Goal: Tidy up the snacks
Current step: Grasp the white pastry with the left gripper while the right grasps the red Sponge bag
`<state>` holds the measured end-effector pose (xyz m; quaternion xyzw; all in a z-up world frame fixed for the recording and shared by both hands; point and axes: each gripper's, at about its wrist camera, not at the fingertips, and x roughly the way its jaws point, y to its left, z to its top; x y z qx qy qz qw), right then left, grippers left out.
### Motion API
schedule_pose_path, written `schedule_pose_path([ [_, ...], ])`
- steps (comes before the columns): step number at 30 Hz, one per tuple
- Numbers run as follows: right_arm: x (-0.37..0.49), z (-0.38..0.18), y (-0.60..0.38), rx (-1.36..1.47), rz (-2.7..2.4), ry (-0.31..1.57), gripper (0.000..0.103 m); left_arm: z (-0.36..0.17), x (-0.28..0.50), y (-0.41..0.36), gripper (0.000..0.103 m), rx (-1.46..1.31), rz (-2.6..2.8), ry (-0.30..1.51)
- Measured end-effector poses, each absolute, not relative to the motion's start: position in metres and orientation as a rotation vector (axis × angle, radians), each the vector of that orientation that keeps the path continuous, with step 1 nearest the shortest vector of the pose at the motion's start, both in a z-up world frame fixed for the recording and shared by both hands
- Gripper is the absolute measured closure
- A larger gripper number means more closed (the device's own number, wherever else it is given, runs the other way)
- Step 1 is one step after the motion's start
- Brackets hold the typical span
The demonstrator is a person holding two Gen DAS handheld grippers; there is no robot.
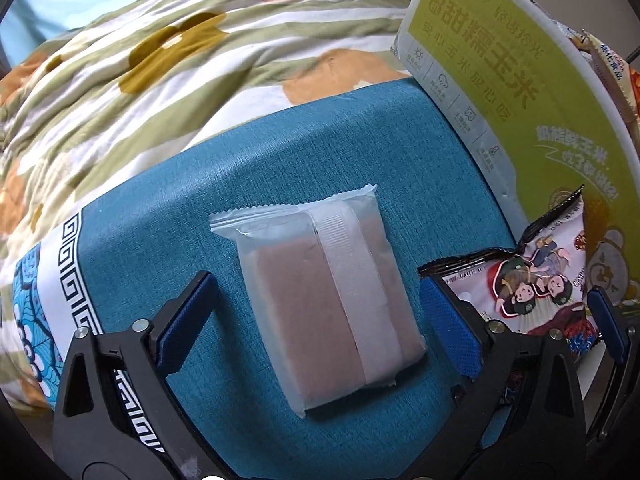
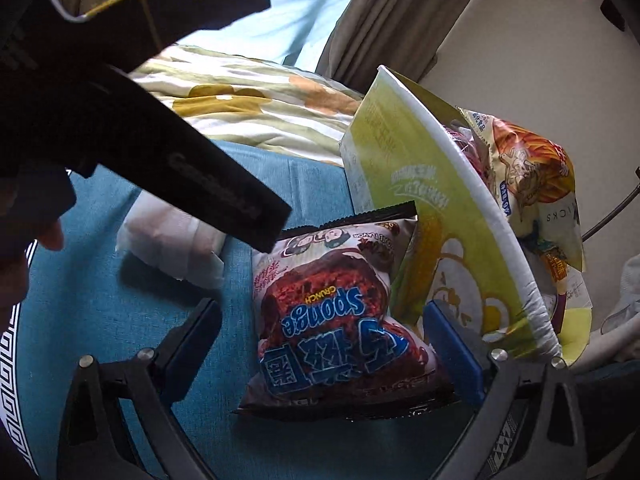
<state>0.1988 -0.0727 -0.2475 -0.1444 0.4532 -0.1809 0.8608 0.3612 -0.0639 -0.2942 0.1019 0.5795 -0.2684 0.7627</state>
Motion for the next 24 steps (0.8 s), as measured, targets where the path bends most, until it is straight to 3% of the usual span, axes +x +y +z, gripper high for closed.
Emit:
schedule_pose_path([
  [5, 0.203, -0.25, -0.076, -0.316, -0.384, 0.947, 0.005, -0.295, 0.363, -0.065, 0.012, 0.261, -0.585, 1.241],
  [12, 0.218, -0.252, -0.079, -0.314, -0.358, 0.95, 0.011, -0.289, 0.361, -0.045, 0.04, 0.273, -0.595, 1.246],
  [18, 0.223, -0.257, -0.076, -0.328, -0.342, 0.957, 0.015, -0.288, 0.354, -0.029, 0.042, 0.266, -0.578, 1.258],
  [24, 0.233, -0.262, -0.08, -0.33, -0.325, 0.979, 0.026, -0.288, 0.343, -0.019, 0.042, 0.256, -0.567, 1.276],
])
